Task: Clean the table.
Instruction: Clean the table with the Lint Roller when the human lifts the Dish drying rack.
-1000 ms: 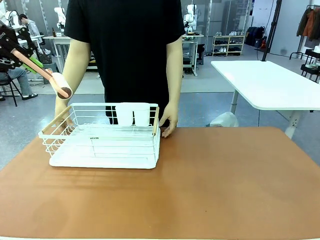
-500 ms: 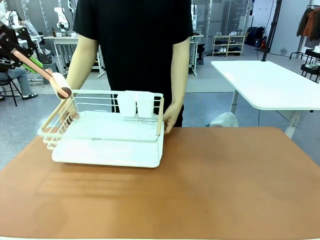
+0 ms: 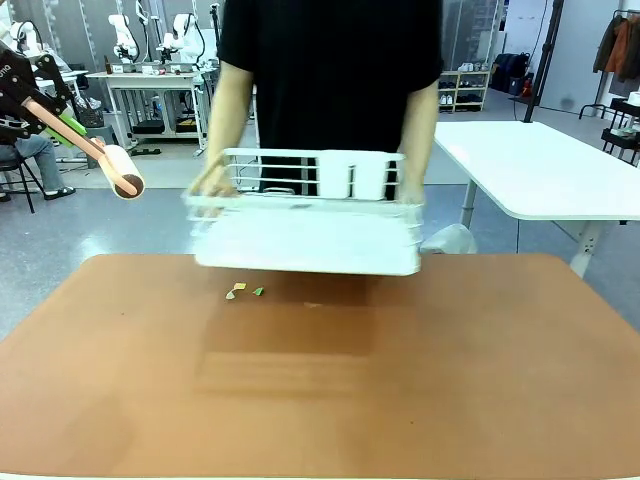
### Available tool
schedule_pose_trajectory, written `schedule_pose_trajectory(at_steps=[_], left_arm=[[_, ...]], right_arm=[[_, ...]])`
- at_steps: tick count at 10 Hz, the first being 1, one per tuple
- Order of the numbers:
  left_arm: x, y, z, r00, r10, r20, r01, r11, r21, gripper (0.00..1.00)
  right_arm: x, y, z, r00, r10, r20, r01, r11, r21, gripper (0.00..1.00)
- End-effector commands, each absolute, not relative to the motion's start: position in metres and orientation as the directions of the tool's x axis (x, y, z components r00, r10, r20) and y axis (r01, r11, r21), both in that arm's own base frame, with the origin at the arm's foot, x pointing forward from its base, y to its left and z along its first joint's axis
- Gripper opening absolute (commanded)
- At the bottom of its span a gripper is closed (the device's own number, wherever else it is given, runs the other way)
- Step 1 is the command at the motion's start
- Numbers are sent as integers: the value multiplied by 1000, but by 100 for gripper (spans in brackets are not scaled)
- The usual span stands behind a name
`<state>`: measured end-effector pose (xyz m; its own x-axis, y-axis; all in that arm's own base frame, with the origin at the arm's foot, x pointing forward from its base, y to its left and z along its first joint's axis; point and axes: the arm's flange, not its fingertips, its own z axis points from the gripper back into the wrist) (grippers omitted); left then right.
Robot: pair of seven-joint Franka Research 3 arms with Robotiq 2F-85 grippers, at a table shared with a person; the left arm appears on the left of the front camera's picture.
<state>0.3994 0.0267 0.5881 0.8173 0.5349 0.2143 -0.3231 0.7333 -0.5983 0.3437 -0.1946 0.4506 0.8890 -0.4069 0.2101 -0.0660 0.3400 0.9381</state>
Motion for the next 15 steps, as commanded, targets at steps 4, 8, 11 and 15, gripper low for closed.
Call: schedule_pose_trajectory(at_steps=[4,8,11,15], left_arm=[[415,26,608,877,397,270,-229,840,-492,21],[509,3,570,992,40,119,-8,966,-260,21],[547,8,484,999,-48,7,48,941,-335,21],[548,1,453,999,-43,25,48,949,-310,21]], right_arm=[[340,-192,452,887,-413,206,-66,328,942,100],[340,-192,452,887,-413,206,-66,328,942,100],[340,-192,452,887,-413,206,-66,328,942,100],[340,-192,452,887,-413,206,-66,328,942,100]])
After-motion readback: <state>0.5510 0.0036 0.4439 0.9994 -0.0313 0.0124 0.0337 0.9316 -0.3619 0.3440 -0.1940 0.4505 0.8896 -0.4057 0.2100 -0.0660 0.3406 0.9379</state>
